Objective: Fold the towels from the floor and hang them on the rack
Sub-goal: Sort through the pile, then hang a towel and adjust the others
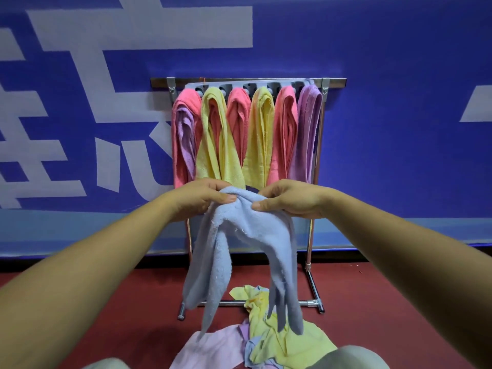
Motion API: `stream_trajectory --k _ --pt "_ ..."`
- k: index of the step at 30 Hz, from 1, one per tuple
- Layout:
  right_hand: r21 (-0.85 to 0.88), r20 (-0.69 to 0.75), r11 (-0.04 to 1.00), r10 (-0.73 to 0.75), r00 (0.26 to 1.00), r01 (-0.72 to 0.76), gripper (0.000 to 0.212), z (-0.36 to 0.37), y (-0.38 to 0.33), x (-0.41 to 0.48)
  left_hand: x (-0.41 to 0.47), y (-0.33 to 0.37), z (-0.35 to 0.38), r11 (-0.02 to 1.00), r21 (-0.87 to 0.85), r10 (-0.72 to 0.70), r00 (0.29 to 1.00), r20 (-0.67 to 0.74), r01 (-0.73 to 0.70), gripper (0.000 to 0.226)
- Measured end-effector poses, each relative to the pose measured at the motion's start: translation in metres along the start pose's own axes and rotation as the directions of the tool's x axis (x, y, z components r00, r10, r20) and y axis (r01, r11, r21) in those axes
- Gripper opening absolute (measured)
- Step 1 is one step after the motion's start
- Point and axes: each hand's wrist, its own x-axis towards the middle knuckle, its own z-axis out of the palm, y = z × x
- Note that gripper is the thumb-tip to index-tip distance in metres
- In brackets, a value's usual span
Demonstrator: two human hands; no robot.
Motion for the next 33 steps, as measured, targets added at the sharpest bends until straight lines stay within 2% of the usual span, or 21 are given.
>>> stream_trajectory --k 2,4,6,10,12,14,16,17,23,27,30,32,33 --pt "0.04 -0.034 0.998 -0.038 0.999 0.039 0.029 -0.001 0.0 0.001 -0.001 0.003 -0.002 0.999 0.039 -0.014 1.0 -0.006 0.014 0.023" --pt "0.085 -0.1 0.993 -0.073 0.992 0.081 0.028 -0.006 -0.001 -0.001 -0.003 0.002 -0.006 0.991 0.132 -0.022 0.999 -0.027 0.025 0.041" --pt "0.09 -0.14 0.99 -0.092 0.986 0.105 0.029 -0.011 -0.001 -0.001 -0.006 -0.001 -0.008 0.983 0.178 -0.038 0.999 -0.035 0.043 0.048" --pt "0.144 -0.165 0.984 -0.083 0.983 0.107 0.033 -0.014 0.008 0.002 -0.007 -0.001 -0.013 0.992 0.115 -0.043 0.999 -0.028 0.046 0.022" --pt "0.141 -0.16 0.985 -0.073 0.984 0.096 0.023 -0.015 0.01 0.004 -0.005 0.0 -0.015 0.998 0.057 -0.03 0.999 -0.026 0.032 0.02" --pt "0.151 -0.163 0.985 -0.054 0.985 0.079 0.017 -0.017 0.007 0.005 -0.001 0.004 -0.017 1.0 0.011 -0.001 0.999 -0.048 0.002 0.039" --pt "0.154 -0.17 0.985 -0.052 0.984 0.078 0.026 -0.022 0.0 0.009 0.007 0.011 -0.022 0.999 0.001 0.032 0.995 -0.095 -0.032 0.06" --pt "0.144 -0.166 0.986 -0.059 0.984 0.083 0.03 -0.025 -0.006 0.011 0.01 0.016 -0.024 0.999 -0.001 0.049 0.993 -0.111 -0.049 0.063" --pt "0.088 -0.183 0.987 -0.119 0.976 0.137 0.022 -0.064 -0.048 0.022 0.038 0.062 -0.046 0.985 0.103 0.152 0.978 -0.146 -0.138 0.056" --pt "0.067 -0.233 0.985 -0.142 0.962 0.162 0.025 -0.095 -0.074 0.037 0.066 0.091 -0.066 0.968 0.198 0.195 0.962 -0.192 -0.157 0.014" --pt "-0.015 -0.308 0.985 -0.166 0.937 0.17 0.022 -0.12 -0.091 0.056 0.09 0.11 -0.086 0.949 0.254 0.245 0.941 -0.232 -0.184 0.013" --pt "-0.09 -0.363 0.984 -0.179 0.914 0.156 0.023 -0.134 -0.103 0.073 0.103 0.121 -0.103 0.943 0.28 0.259 0.928 -0.268 -0.182 0.004" --pt "-0.115 -0.388 0.982 -0.182 0.904 0.149 0.028 -0.141 -0.108 0.083 0.111 0.125 -0.112 0.942 0.282 0.263 0.923 -0.28 -0.183 0.014"
